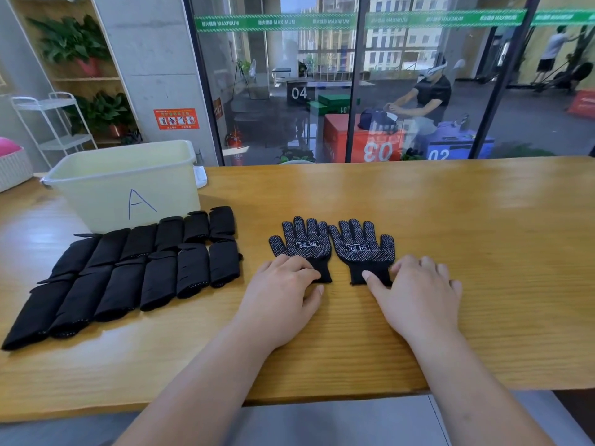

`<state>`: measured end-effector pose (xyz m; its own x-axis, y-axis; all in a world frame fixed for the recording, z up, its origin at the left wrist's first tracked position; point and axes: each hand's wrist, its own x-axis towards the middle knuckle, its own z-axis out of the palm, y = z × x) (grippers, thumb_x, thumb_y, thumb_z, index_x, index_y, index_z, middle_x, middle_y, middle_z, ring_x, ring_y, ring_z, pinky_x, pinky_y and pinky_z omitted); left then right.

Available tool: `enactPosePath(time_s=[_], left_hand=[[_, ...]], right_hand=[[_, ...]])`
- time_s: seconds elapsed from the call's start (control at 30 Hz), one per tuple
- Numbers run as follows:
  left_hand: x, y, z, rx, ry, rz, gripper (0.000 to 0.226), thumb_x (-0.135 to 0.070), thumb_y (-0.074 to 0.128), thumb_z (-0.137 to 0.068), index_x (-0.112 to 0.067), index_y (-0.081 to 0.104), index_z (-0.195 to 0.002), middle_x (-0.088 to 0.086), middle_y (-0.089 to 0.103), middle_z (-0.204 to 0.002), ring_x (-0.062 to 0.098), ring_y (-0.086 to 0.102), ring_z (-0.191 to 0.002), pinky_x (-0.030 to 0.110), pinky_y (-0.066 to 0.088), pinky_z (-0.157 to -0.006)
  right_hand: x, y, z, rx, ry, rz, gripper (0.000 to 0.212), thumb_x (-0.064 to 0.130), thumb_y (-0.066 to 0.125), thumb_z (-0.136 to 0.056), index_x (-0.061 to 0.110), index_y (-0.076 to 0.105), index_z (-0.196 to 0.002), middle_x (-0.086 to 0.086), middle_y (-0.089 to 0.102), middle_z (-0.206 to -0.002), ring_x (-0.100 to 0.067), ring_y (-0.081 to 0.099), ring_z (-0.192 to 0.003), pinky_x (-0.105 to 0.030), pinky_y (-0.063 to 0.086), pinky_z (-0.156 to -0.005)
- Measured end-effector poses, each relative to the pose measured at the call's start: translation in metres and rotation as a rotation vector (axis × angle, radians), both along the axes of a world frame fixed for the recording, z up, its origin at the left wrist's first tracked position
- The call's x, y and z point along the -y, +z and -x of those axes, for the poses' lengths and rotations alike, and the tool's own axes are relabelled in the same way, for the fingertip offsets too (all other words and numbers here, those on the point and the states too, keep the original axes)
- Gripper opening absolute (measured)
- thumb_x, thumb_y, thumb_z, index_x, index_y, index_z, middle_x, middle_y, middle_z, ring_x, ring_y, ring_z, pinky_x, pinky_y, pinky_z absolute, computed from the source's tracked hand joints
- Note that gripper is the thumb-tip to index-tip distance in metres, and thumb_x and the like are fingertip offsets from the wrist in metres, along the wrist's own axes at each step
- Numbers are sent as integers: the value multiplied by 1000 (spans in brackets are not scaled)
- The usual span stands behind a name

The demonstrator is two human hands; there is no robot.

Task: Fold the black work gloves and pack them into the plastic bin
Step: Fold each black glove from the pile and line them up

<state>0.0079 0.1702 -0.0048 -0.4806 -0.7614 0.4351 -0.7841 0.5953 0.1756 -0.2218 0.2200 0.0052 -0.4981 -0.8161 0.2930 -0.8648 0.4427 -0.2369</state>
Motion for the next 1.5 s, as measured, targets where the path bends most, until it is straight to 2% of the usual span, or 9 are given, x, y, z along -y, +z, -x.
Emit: enactPosePath(time_s=[0.27, 0.53, 0.7, 0.77, 0.87, 1.07, 1.27, 1.43, 1.5], left_hand=[[0, 1, 0, 28, 1, -25, 42, -50, 47, -104, -31, 74, -128, -19, 65, -126, 9, 55, -118, 32, 44, -98], [-1, 2, -1, 7, 30, -18, 39, -47, 51, -104, -28, 75, -129, -16, 65, -130, 11, 57, -123, 34, 43, -107], [-1, 3, -1, 6, 29, -45, 40, -48, 49, -106, -30, 73, -133, -18, 64, -135, 9, 56, -126, 31, 38, -110], [-1, 4, -2, 9, 11, -57, 41, -50, 48, -107, -31, 71, -136, -19, 62, -139, 7, 53, -130, 30, 34, -112], [1, 3, -3, 2, -16, -75, 44, -53, 46, -107, -33, 68, -139, -21, 59, -142, 5, 49, -133, 27, 31, -111], [3, 2, -3, -34, -31, -85, 44, -54, 47, -107, -32, 67, -140, -20, 58, -144, 5, 47, -137, 25, 24, -117], [2, 2, -4, -35, -55, -95, 45, -57, 45, -107, -34, 69, -138, -20, 59, -144, 6, 50, -134, 28, 26, -119], [2, 4, -5, -58, -154, -134, 44, -59, 45, -106, -35, 72, -131, -22, 63, -138, 2, 53, -131, 30, 34, -115], [5, 2, -5, -113, -138, -127, 37, -54, 51, -104, -34, 75, -125, -22, 63, -134, 3, 54, -127, 32, 40, -109]], right_hand=[[0, 2, 6, 141, 45, 3, 42, 72, 58, -93, 36, 66, -115, 2, 61, -121, -26, 52, -121, -45, 38, -96], [1, 1, 13, 293, 98, 117, 21, 52, 71, -94, 38, 62, -107, 16, 64, -102, -23, 57, -112, -41, 39, -91], [3, -2, 18, 395, 112, 218, 22, 37, 78, -93, 38, 59, -104, 21, 63, -88, -21, 64, -97, -44, 48, -92], [4, -3, 21, 437, 116, 277, 22, 32, 78, -93, 37, 60, -104, 20, 64, -88, -19, 65, -91, -43, 51, -88], [8, 0, 29, 479, 112, 364, 19, 27, 76, -94, 32, 62, -106, 18, 64, -88, -21, 64, -90, -36, 45, -78], [22, 32, 45, 468, 162, 486, 25, 15, 73, -94, 34, 62, -105, 16, 63, -91, -24, 68, -90, -38, 49, -83], [27, 103, 39, 529, 475, 376, 36, 3, 69, -98, 36, 67, -112, 11, 69, -107, -10, 67, -95, -20, 49, -70], [20, 156, 28, 543, 737, 352, 39, 2, 72, -98, 35, 70, -119, 5, 77, -109, -13, 72, -104, -31, 56, -92], [16, 172, 25, 588, 812, 341, 39, 2, 72, -98, 33, 72, -121, 5, 79, -106, -11, 74, -105, -32, 56, -96]])
